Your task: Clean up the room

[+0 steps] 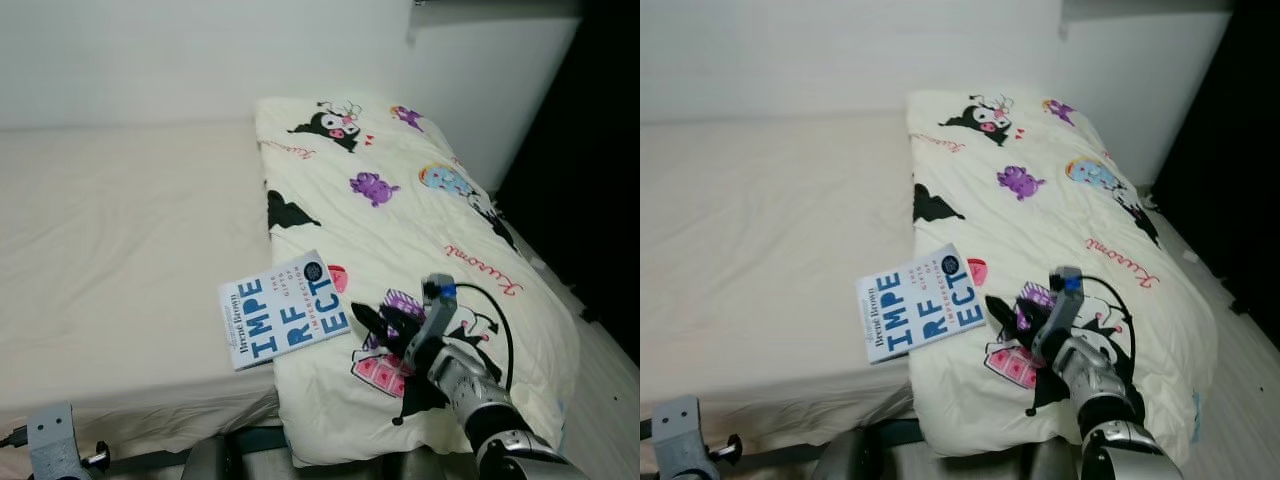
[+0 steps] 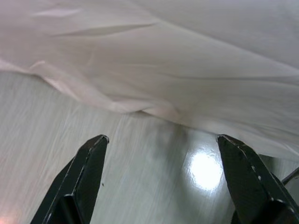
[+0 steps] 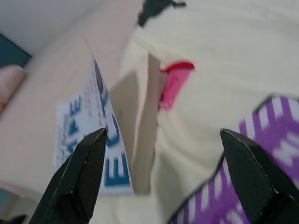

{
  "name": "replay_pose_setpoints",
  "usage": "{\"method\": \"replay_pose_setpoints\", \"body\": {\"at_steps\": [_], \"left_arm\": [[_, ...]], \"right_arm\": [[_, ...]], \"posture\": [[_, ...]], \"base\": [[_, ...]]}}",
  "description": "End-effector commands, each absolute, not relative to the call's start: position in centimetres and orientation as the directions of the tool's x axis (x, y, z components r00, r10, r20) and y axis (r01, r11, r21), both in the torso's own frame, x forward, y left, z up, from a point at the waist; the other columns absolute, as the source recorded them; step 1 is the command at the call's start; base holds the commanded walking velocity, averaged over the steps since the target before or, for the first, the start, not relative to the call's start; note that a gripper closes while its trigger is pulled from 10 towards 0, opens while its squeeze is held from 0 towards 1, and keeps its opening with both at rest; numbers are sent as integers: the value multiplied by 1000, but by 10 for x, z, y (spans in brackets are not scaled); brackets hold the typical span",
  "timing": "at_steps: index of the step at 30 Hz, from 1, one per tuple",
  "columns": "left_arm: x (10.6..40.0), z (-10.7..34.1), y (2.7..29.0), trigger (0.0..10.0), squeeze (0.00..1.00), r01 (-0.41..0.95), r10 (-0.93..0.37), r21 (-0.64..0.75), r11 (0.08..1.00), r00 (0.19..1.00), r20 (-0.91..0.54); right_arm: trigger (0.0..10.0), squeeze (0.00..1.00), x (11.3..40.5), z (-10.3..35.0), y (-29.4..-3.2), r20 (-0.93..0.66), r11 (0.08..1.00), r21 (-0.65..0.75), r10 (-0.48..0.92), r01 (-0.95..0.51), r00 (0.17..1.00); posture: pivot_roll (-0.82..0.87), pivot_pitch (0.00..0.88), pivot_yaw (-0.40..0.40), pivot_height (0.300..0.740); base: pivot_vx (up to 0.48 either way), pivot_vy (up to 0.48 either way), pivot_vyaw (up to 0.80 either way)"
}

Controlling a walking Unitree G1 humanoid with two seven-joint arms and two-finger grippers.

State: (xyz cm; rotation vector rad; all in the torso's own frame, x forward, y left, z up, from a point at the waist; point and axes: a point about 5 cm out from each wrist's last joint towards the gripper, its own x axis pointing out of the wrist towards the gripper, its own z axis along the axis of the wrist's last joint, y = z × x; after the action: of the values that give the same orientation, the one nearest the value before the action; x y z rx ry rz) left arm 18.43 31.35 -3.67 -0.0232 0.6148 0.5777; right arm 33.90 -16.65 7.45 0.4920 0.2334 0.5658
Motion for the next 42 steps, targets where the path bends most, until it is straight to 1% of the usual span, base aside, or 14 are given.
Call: {"method": "replay_pose_setpoints", "body": {"at_steps": [1, 5, 7, 8, 9, 12, 14, 16, 20, 26, 32, 35, 40, 42], "left_arm": [[174, -37, 322, 10000, 0, -541, 535, 169, 824, 643, -549], [170, -40, 320, 10000, 0, -528, 528, 177, 830, 644, -554], [165, -43, 317, 10000, 0, -520, 523, 180, 835, 647, -555], [165, -43, 317, 10000, 0, -520, 523, 180, 835, 647, -555], [164, -44, 316, 10000, 0, -518, 522, 182, 836, 647, -555], [162, -44, 316, 10000, 0, -516, 521, 183, 837, 648, -556], [160, -44, 317, 10000, 0, -513, 520, 185, 838, 649, -555], [159, -44, 317, 10000, 0, -513, 520, 186, 838, 650, -553], [158, -42, 321, 10000, 0, -511, 522, 187, 839, 658, -543], [157, -39, 326, 10000, 0, -509, 523, 189, 840, 666, -532], [156, -38, 326, 10000, 0, -504, 518, 186, 844, 673, -527], [156, -38, 326, 10000, 0, -502, 516, 185, 845, 675, -527], [155, -38, 327, 10000, 0, -498, 513, 183, 847, 679, -525], [154, -38, 327, 10000, 0, -497, 512, 184, 848, 681, -524]], "right_arm": [[10000, 0, 342, 81, -160, -41, 689, 532, 602, -492, 798], [10000, 0, 345, 84, -152, -42, 658, 553, 635, -512, 771], [10000, 0, 344, 83, -139, -53, 613, 570, 692, -547, 720], [10000, 0, 344, 83, -139, -53, 613, 570, 692, -547, 720], [10000, 0, 343, 83, -132, -59, 593, 570, 720, -569, 691], [10000, 0, 343, 82, -124, -79, 582, 563, 745, -587, 662], [10000, 0, 344, 81, -111, -140, 581, 549, 772, -601, 619], [10000, 0, 344, 81, -108, -163, 586, 542, 777, -602, 608], [10000, 0, 348, 85, -103, -176, 585, 546, 780, -600, 600], [10000, 0, 355, 96, -101, -162, 594, 528, 772, -606, 615], [10000, 0, 354, 85, -105, -288, 678, 500, 716, -538, 636], [10000, 0, 354, 84, -107, -298, 689, 509, 704, -517, 645], [10000, 0, 355, 84, -107, -287, 682, 534, 702, -500, 652], [10000, 0, 355, 86, -106, -263, 662, 554, 714, -504, 649]], "posture": [[106, 130, -14, 510], [120, 145, -18, 505], [132, 157, -23, 505], [132, 157, -23, 505], [134, 161, -23, 505], [136, 166, -23, 505], [146, 175, -27, 505], [154, 181, -30, 505], [165, 189, -32, 505], [179, 202, -34, 505], [186, 205, -37, 505], [187, 206, -38, 505], [189, 218, -37, 505], [191, 224, -35, 505]], "base": [[0, 0, 0], [0, 0, 0], [0, 0, 0], [0, 0, 0], [0, 0, 0], [0, 0, 0], [0, 0, 0], [0, 0, 0], [0, 0, 0], [0, 0, 0], [0, 0, 0], [0, 0, 0], [0, 0, 0], [0, 0, 0]]}}
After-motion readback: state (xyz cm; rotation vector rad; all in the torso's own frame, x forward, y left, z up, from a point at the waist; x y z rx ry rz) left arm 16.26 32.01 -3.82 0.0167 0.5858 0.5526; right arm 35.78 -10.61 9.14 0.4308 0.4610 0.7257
